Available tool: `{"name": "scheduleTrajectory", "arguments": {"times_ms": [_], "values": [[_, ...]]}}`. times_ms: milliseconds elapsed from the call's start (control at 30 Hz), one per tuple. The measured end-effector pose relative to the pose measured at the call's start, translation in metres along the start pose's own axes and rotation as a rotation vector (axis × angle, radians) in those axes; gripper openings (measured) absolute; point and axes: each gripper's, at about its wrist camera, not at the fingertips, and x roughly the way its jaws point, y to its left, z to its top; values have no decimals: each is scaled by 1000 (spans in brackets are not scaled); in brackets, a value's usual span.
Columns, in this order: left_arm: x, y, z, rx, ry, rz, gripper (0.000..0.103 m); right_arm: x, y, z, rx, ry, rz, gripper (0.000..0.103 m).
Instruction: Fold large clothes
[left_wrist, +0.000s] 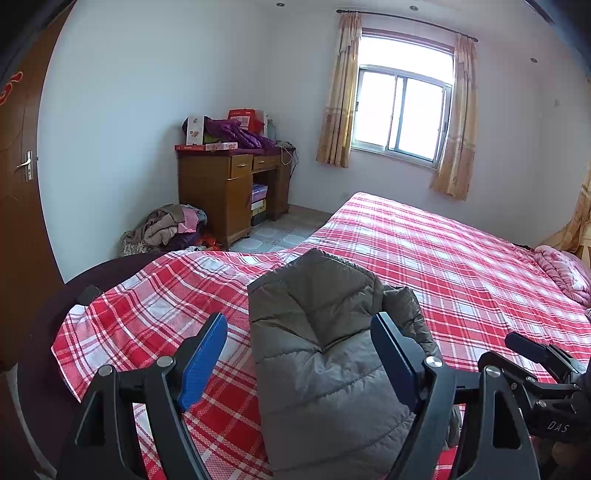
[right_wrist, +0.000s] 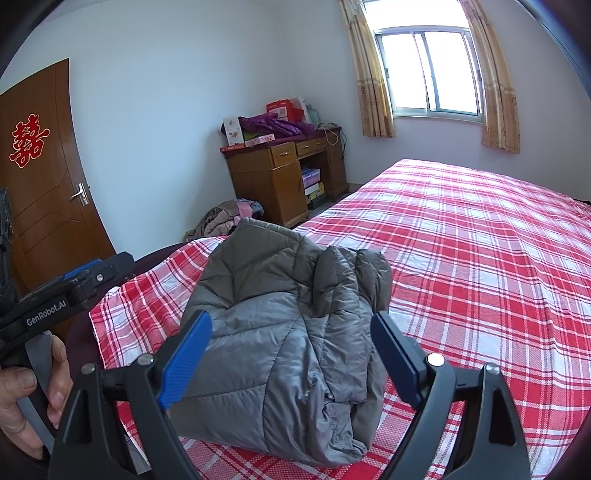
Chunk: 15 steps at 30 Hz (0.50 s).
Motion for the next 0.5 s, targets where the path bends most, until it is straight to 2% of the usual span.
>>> {"name": "scheduleTrajectory", "arguments": {"times_ms": [500], "values": [[2,2,-1,0,5,6,80,2,4,0,0,7,3,90]]}}
